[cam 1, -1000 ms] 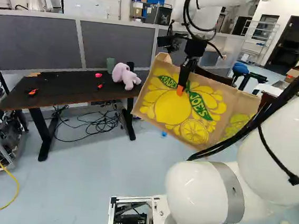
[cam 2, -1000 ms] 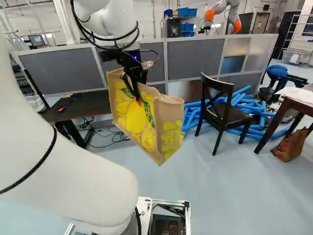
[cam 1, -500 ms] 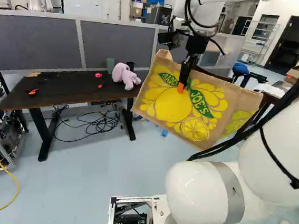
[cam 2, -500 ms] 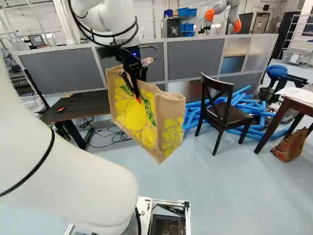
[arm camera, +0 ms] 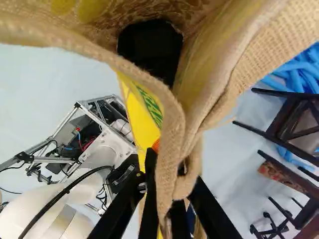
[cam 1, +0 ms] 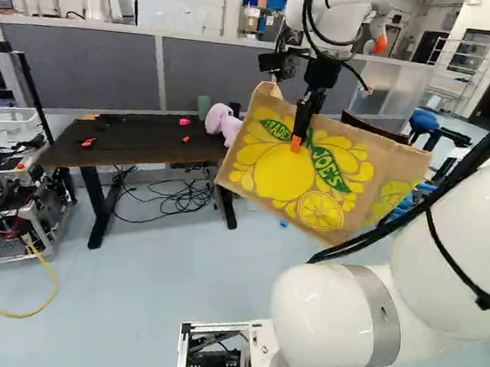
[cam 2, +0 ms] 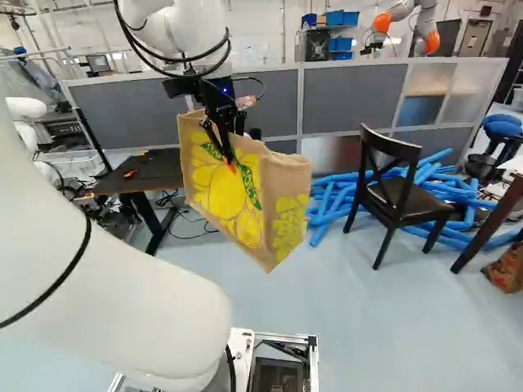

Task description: Pick up the bag on the ground and place it on the table

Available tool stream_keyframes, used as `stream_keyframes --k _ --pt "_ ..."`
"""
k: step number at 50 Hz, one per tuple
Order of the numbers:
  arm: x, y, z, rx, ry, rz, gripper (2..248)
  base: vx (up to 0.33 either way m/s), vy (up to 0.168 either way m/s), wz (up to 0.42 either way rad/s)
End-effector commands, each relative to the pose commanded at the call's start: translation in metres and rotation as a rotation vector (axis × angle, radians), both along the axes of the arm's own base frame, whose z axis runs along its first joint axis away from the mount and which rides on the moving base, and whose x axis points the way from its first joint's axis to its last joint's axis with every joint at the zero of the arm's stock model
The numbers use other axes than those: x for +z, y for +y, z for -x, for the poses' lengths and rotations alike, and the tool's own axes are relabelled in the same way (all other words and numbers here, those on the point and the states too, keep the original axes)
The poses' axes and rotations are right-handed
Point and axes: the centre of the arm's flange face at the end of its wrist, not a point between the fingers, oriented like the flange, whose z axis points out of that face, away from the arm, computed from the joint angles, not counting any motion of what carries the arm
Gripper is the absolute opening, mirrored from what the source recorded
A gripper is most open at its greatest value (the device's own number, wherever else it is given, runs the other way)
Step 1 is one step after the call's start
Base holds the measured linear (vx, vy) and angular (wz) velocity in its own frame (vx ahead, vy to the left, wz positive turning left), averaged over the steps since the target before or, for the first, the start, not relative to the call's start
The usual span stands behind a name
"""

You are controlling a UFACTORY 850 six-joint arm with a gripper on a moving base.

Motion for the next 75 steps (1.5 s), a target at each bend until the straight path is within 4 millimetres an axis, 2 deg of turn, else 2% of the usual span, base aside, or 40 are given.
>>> stream_keyframes --k 23,56,75 --pt "0.0000 0.0000 0.0000 0.000 0.000 0.000 21 0.001 0.055 0.257" --pt "0.0000 0.0000 0.0000 0.000 0.000 0.000 21 0.065 0.082 0.376" --pt "0.0000 0.0000 0.0000 0.000 0.000 0.000 21 0.095 0.016 0.060"
